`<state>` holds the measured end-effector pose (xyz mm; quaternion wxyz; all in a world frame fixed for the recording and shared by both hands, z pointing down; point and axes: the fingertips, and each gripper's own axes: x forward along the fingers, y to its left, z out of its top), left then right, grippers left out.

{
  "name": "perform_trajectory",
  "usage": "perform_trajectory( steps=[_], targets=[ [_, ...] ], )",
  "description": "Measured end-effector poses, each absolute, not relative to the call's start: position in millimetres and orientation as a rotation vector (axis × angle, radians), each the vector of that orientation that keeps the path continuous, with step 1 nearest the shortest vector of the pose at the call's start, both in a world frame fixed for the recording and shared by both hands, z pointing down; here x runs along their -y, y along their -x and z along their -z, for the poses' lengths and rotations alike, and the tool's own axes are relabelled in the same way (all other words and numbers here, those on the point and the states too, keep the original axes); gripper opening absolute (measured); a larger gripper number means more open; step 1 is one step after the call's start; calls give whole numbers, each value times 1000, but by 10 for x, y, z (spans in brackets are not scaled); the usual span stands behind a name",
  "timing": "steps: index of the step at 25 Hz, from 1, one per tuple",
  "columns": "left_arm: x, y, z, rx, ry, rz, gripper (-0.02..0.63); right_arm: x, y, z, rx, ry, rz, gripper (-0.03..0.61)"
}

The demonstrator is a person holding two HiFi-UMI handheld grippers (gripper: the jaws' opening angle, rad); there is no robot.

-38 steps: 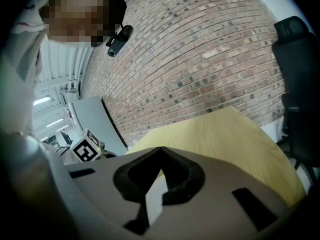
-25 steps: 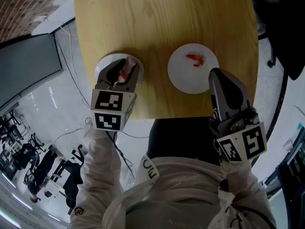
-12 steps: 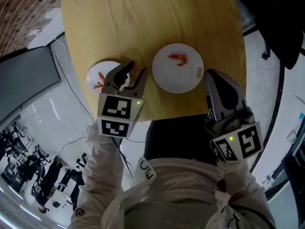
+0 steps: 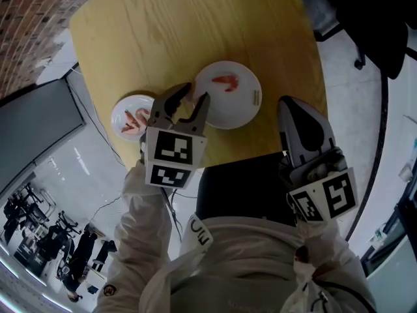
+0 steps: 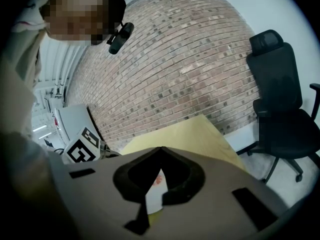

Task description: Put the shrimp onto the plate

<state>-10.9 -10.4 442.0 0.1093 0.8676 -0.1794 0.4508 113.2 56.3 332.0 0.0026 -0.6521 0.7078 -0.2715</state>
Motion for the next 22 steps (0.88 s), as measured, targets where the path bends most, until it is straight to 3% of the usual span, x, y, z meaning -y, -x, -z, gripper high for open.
perform_trajectory(
  steps=[22],
  targets=[
    [160, -174, -4550, 397, -2578, -1460, 150, -594, -1472, -3344, -2120, 2111, 888, 25]
  ],
)
